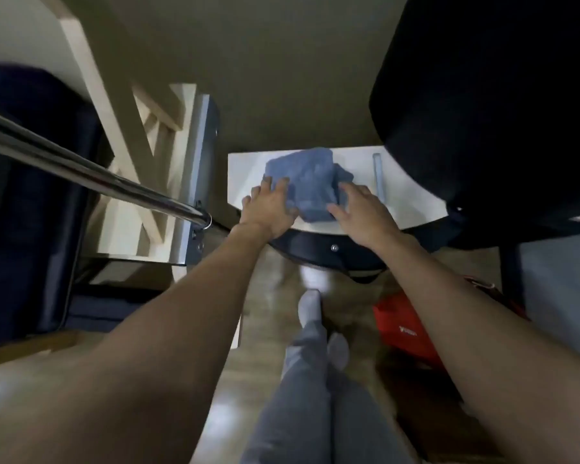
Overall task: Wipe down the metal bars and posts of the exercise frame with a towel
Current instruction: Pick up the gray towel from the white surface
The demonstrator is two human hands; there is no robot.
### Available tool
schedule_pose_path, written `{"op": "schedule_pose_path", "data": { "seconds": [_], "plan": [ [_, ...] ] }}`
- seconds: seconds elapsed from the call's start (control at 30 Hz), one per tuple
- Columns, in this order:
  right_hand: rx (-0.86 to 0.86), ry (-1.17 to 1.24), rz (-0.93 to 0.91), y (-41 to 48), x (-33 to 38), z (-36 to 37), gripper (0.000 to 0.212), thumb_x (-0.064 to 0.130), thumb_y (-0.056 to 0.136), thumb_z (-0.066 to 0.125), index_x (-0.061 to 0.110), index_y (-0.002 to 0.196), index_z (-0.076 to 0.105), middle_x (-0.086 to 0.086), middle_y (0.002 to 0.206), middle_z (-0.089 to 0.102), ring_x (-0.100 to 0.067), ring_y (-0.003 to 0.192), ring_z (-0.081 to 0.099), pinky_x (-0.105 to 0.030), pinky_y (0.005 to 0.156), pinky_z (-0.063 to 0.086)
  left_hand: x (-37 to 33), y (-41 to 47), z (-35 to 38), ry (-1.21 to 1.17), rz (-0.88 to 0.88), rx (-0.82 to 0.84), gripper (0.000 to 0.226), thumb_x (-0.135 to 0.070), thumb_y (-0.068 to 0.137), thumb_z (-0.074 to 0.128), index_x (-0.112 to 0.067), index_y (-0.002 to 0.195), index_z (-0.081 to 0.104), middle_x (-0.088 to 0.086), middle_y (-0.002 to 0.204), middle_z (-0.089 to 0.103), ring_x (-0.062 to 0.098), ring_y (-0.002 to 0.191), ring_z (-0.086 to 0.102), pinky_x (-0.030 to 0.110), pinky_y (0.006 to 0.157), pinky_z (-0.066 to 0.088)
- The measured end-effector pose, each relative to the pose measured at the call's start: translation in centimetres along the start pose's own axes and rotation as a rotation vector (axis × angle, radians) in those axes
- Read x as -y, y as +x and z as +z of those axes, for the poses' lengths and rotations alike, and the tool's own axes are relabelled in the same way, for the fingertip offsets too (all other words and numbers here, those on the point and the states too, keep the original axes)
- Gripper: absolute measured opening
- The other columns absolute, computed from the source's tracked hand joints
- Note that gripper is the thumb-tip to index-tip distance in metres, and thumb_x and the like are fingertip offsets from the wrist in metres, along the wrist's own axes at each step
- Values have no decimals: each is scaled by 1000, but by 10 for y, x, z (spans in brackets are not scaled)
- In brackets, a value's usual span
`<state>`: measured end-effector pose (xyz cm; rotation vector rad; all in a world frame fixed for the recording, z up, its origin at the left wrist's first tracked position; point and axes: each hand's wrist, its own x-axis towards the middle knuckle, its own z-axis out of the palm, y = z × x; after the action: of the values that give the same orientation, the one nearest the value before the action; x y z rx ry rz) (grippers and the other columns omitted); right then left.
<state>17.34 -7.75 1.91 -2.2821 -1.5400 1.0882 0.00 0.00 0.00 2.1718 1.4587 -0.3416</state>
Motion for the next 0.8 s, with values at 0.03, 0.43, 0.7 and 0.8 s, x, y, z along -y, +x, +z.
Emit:
{"op": "schedule_pose_path", "data": {
  "seconds": [0.03,0.43,0.7,0.8],
  "plan": [
    [19,87,32,18,1,7,46,38,98,50,19,139,42,-10,139,48,-32,121,50,-36,89,42,3,14,4,-28,-28,26,64,-38,94,53,-21,149,26,15,154,26,41,133,35,52,107,31],
    [-83,284,322,164,-1,50,46,30,89,60,13,129,48,-11,116,64,-30,108,61,-42,94,50,28,156,22,-44,-4,44,72,-30,90,60,-18,151,25,12,144,42,35,132,38,49,104,34],
    [5,326,200,123,20,24,24,17,88,55,3,105,65,-19,105,68,-35,101,63,-45,91,51,28,123,-4,-158,-8,-10,29,-24,82,67,-3,101,63,12,94,55,32,93,57,32,69,37],
    [-15,366,115,91,30,3,28,26,83,56,13,107,63,-12,102,69,-31,99,64,-48,91,50,21,90,-22,-240,13,-126,24,-22,78,69,-6,94,63,15,101,53,32,95,56,31,75,40]
  ]
}}
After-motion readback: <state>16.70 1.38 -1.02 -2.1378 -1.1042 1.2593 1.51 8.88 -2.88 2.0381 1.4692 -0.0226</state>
